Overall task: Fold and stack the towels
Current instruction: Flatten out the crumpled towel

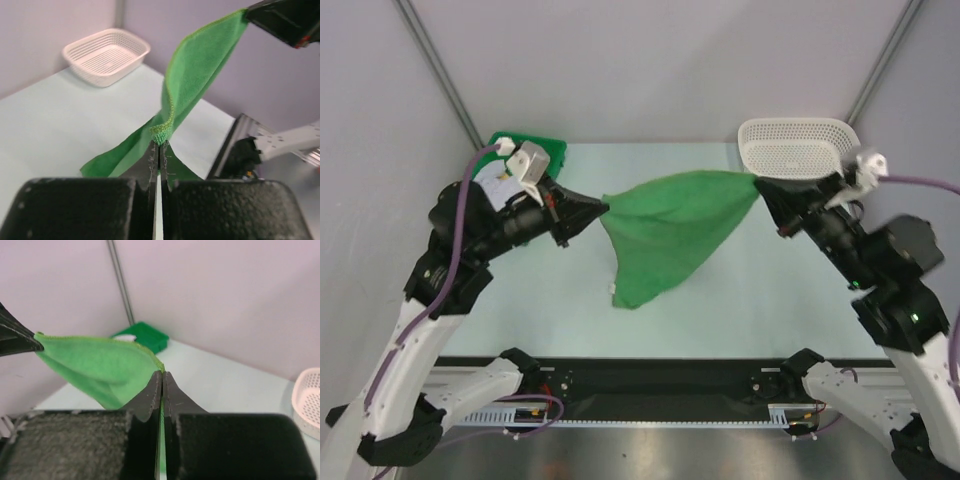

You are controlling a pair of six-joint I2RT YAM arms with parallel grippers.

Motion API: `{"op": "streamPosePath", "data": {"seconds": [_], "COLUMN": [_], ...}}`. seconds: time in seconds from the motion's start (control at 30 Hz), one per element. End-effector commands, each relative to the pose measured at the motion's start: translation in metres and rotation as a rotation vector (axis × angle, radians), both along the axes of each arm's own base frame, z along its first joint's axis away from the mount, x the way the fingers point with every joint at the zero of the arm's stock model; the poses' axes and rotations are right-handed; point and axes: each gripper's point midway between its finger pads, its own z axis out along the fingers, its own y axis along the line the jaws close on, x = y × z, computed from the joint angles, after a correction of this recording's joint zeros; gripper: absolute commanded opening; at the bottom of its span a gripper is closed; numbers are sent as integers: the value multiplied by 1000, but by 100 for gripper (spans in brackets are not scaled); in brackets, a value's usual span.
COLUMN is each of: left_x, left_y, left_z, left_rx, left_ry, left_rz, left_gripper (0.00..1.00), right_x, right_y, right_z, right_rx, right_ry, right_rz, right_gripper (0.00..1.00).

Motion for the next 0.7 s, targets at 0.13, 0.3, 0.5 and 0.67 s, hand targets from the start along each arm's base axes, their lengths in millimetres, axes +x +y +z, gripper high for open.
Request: {"op": "streamPosePath", "data": {"seconds": [0.13, 0.3, 0.5, 0.67], "left_x": [-75, -81, -48, 38], "left_y": [-11, -7, -5, -14], "left_z": [50, 75, 90, 67], "left_rx": [-141, -170, -172, -2], "left_ry": [-67, -88, -121, -93], "left_rz": [-224, -219, -83, 136], "left_gripper": [0, 0, 1, 0], "right_x": [-56, -68, -36, 46], "right_y": [-5, -15, -35, -24], "right_z": [12, 48, 72, 47], "right_rx": [138, 206, 213, 67], "right_ry": [-11, -84, -148, -120], "right_rz": [135, 131, -59, -258], "right_gripper": [0, 0, 0, 0]}}
